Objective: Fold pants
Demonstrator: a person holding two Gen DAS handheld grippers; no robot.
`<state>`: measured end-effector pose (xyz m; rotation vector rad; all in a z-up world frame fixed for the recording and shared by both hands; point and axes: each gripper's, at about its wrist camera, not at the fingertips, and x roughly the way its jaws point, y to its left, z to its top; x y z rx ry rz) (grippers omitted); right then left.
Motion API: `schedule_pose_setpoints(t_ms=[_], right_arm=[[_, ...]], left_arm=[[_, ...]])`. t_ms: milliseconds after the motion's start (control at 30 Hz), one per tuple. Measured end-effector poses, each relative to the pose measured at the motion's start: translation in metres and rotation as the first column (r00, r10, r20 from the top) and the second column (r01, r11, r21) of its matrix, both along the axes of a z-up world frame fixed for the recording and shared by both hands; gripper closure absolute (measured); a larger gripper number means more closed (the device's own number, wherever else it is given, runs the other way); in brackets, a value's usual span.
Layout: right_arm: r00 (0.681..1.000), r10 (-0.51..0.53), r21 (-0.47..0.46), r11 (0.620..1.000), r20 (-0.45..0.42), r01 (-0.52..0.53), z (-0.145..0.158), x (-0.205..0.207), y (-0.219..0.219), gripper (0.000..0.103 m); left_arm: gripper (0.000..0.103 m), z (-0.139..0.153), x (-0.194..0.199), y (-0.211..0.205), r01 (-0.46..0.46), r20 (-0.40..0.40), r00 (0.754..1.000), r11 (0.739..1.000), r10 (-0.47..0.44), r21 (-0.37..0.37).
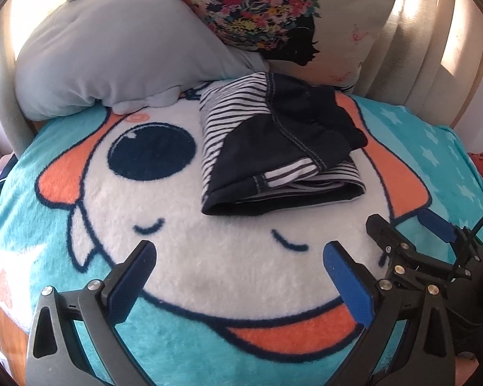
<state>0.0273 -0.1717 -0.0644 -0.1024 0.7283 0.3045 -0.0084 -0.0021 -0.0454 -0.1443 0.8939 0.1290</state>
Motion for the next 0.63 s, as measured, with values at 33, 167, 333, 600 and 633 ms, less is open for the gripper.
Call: schedule_pose_setpoints(t_ms=[33,167,333,600,633], right_arm=[[1.000,-0.003,0.001,1.000,0.000,0.003,0.0002,0.0006,-0.0014,0.010],[1.000,-0.010,0.005,1.000,0.001,0.010,0.0016,0.0024,-0.0046,0.010],[1.000,-0.007,-0.001,1.000,0.001,0.007,0.0010,0.0026,-0.0032,0.010],[1.000,-0.007,-0.010,1.000,0.001,0.007,0.0005,0.0006,0.0018,0.010],[1.000,-0.007,-0.012,1.000,0.002,0.008,0.0007,0.0004,0.0023,0.010]], left_arm=[[0.000,-0.0013,-0.0001,0.0000,0.002,-0.003,1.000,1.000,-0.002,-0.001],[0.000,-0.0068,0.0001,0.0033,0.002,-0.015,1.000,1.000,-0.002,-0.001],[0.000,-0.0083,0.0009,0.0079,0.002,-0.014,1.000,1.000,-0.003,-0.015],[0.000,-0.0092,-0.0004,0.0060,0.001,-0.011,1.000,1.000,-0.001,-0.016],[0.000,-0.0090,-0.0013,0.0055,-0.003,-0.010,1.000,1.000,0.003,-0.013]])
